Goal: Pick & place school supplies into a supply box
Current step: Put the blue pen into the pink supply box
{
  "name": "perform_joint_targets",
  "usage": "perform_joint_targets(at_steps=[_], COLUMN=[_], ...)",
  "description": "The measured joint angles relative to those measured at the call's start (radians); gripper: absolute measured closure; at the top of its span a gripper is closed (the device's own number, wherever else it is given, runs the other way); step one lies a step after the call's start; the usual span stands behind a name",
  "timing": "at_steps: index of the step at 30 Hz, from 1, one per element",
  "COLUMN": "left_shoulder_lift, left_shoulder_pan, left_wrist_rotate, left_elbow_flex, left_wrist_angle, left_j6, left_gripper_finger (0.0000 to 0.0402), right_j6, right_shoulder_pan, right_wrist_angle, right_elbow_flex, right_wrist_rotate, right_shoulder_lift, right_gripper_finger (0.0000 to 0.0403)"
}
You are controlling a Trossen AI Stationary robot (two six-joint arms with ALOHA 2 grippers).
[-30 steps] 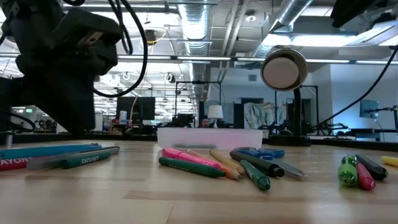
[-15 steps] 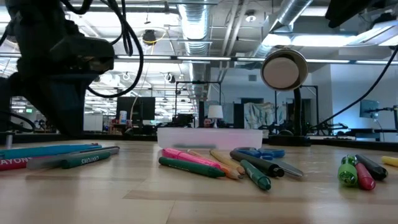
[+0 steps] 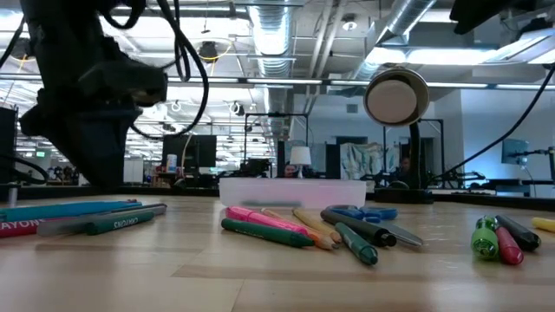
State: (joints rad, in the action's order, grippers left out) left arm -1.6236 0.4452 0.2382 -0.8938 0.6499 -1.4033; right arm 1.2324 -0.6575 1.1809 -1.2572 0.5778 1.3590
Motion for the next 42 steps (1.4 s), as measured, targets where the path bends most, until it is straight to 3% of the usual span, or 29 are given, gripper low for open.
perform_joint_targets(at_steps=[15,27,32,36,42], left_shoulder_lift=[-0.118,-0.113,-0.113,-0.112,-0.115], left_shoulder_pan=[0.002,0.002,-0.005,-0.026,-0.054], left_wrist_rotate=[-0.07,-0.112,-0.119,-0.13,-0.119], left_elbow_flex=[-0.007,-0.009,-0.009,-0.01,-0.071], left_wrist_angle=[-0.038,0.059,0.068,0.07,0.137], left_j6=[0.086,0.607,0.84,0.891,0.969], left_gripper_finger=[0.0302,0.0349,0.0344,0.0338,0.0361], right_j6=[0.0,-0.001,-0.001,-0.001,-0.001], right_shoulder_pan=[0.01,0.011,0.011,0.011,0.011], right_wrist_angle=[-0.038,-0.077,-0.1,-0.121,-0.129], right_elbow_flex=[0.0,0.0,0.0,0.0,0.0], right_wrist_rotate=[-0.004,-0.005,-0.004,-0.005,-0.004], right_shoulder_lift=[0.0,0.0,0.0,0.0,0.0], right_gripper_finger=[0.0285,0.0285,0.0285,0.0285,0.0285])
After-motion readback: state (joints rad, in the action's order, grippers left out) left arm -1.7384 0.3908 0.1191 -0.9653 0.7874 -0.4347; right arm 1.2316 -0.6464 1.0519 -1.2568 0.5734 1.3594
